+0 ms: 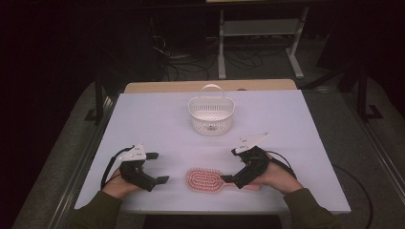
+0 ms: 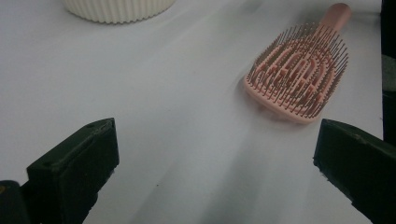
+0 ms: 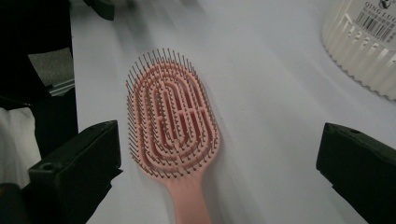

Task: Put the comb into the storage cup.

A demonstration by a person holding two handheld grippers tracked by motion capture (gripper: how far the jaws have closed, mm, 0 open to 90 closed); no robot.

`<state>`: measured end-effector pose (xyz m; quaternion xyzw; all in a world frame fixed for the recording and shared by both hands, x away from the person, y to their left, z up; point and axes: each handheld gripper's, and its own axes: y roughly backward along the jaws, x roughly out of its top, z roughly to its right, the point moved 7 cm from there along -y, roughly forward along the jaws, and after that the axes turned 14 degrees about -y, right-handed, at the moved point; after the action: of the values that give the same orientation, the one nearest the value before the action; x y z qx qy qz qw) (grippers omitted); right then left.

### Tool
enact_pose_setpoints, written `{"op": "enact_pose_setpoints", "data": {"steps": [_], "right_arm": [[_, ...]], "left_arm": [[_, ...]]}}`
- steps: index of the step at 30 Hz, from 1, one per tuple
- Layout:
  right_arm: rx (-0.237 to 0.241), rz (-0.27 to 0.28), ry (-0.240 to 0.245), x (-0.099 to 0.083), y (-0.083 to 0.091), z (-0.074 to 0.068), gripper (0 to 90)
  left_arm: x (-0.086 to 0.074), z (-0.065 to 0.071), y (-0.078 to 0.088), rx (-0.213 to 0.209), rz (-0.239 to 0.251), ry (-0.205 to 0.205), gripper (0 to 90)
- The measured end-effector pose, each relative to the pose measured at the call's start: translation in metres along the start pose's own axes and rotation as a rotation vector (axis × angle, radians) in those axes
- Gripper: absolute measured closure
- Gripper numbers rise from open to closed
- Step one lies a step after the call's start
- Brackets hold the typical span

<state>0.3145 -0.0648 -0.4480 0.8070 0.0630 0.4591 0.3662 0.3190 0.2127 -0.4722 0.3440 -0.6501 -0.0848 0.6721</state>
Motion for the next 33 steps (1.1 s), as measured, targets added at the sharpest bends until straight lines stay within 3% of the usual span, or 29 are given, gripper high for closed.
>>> {"op": "enact_pose_setpoints", "data": {"steps": [15,33], "right_arm": [[0.002,-0.084,0.036,-0.010,-0.007,-0.002,0.3],[-0.011,-0.181,0.091,-0.022,-0.013,-0.002,9.0]], "left_arm": [[0.000,-0.001,-0.001,0.005,0.005,0.008,0.0],[0.000,0.001,-0.001,0.006,-0.005,-0.004,0.0]]}}
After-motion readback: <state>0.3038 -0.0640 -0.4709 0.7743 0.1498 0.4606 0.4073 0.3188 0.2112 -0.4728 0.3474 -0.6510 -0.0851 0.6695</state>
